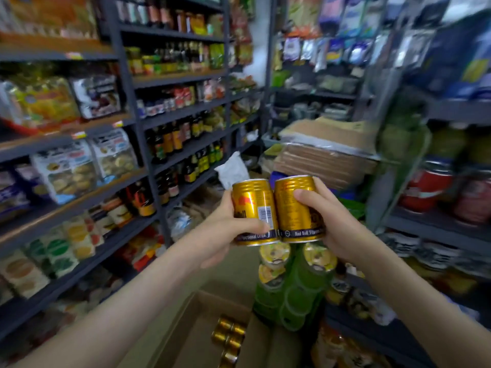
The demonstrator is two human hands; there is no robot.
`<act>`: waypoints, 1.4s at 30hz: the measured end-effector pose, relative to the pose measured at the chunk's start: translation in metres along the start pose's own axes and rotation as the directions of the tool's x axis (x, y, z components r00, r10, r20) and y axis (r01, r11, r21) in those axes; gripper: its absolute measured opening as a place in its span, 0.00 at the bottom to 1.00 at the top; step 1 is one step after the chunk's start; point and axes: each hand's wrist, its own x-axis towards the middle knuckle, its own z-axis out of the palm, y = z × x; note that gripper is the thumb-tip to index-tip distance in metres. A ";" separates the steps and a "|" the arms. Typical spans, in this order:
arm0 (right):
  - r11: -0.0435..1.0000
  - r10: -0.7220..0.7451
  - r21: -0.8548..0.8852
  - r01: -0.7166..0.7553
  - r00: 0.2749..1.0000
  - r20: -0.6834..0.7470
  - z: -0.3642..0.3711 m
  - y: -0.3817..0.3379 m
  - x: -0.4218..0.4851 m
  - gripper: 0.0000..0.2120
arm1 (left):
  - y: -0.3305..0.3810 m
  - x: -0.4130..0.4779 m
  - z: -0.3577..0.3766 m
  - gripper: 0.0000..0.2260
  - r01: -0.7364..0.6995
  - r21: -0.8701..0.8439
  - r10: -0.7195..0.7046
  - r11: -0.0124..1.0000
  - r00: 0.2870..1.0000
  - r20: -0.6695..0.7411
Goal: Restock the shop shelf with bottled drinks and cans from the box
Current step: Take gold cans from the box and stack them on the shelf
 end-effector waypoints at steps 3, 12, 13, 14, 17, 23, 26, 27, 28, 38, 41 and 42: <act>0.992 -0.103 -0.093 0.088 0.980 -0.170 -0.041 -0.033 -0.040 0.11 | 0.021 0.006 0.059 0.36 -0.046 0.012 0.044 0.999 0.989 0.140; 0.930 -0.311 -0.327 0.166 0.829 -0.465 -0.206 -0.110 -0.191 0.13 | 0.050 0.019 0.294 0.36 -0.195 -0.028 0.191 0.980 0.911 0.365; 0.929 -0.315 -0.335 0.160 0.819 -0.480 -0.227 -0.117 -0.213 0.15 | 0.051 0.018 0.326 0.38 -0.210 -0.039 0.209 0.977 0.904 0.372; 0.923 -0.323 -0.351 0.156 0.808 -0.492 -0.249 -0.124 -0.234 0.18 | 0.052 0.016 0.358 0.37 -0.224 -0.051 0.226 0.973 0.895 0.384; 0.904 -0.352 -0.404 0.140 0.780 -0.517 -0.310 -0.144 -0.296 0.26 | 0.055 0.010 0.451 0.34 -0.251 -0.074 0.257 0.965 0.856 0.449; 0.862 -0.408 -0.502 0.073 0.688 -0.600 -0.417 -0.172 -0.385 0.32 | 0.061 0.010 0.598 0.34 -0.288 -0.057 0.269 0.956 0.781 0.563; 0.836 -0.465 -0.542 0.087 0.637 -0.614 -0.458 -0.179 -0.412 0.29 | 0.069 0.015 0.651 0.41 -0.325 -0.032 0.274 0.945 0.735 0.620; 0.824 -0.487 -0.558 0.095 0.622 -0.613 -0.472 -0.180 -0.420 0.29 | 0.072 0.016 0.667 0.43 -0.342 -0.022 0.278 0.940 0.723 0.632; 0.817 -0.505 -0.566 0.106 0.606 -0.615 -0.485 -0.182 -0.427 0.30 | 0.074 0.019 0.683 0.43 -0.360 -0.006 0.280 0.933 0.715 0.640; 0.683 -0.662 -0.728 0.059 0.472 -0.583 -0.625 -0.233 -0.458 0.36 | 0.101 0.074 0.817 0.38 -0.439 0.015 0.361 0.898 0.757 0.545; 0.626 -0.699 -0.780 -0.007 0.439 -0.565 -0.662 -0.254 -0.457 0.33 | 0.116 0.094 0.847 0.32 -0.473 -0.010 0.410 0.881 0.754 0.513; 0.608 -0.708 -0.793 -0.024 0.434 -0.557 -0.674 -0.259 -0.455 0.33 | 0.121 0.100 0.855 0.32 -0.488 -0.011 0.422 0.873 0.743 0.519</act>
